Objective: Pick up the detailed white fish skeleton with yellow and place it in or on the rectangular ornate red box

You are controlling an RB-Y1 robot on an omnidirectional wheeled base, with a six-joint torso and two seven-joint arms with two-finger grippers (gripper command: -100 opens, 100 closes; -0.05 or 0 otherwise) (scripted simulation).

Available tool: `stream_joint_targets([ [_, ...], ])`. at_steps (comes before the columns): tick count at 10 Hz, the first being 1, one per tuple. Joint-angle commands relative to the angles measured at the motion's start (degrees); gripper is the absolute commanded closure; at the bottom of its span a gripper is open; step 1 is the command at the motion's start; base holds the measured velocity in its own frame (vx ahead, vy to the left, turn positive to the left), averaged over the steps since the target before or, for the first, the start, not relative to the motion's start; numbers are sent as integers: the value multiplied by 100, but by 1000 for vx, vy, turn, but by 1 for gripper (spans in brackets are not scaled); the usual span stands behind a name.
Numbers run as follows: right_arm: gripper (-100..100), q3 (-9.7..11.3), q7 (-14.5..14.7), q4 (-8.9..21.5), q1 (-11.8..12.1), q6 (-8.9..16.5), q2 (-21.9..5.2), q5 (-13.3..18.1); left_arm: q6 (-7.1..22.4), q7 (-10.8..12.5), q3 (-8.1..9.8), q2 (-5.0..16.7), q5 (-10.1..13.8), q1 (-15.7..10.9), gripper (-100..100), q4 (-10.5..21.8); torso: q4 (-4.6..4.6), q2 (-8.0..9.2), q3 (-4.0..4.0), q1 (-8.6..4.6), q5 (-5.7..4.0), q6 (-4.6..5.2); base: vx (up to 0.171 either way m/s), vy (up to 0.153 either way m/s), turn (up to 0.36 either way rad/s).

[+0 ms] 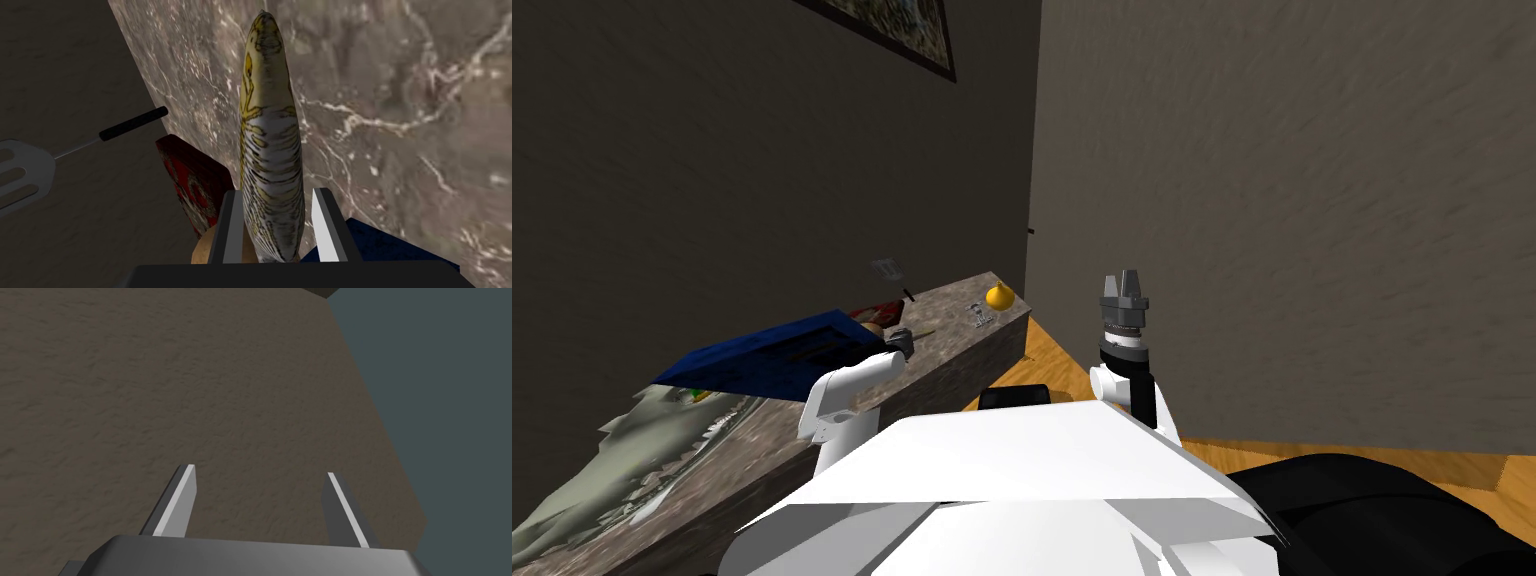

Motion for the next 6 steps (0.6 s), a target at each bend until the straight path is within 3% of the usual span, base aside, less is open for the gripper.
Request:
stream_joint_targets([
  [1,0,0,0,0,0,0,0,0,-32,8,62,64,-5,-218,100,88,0,0,0,0,0,0,-87,-26,-75],
  [6,0,1,0,1,-2,1,0,0,-166,45,282,313,-52,-917,100,396,23,79,49,-25,-13,1,-157,-30,-85],
])
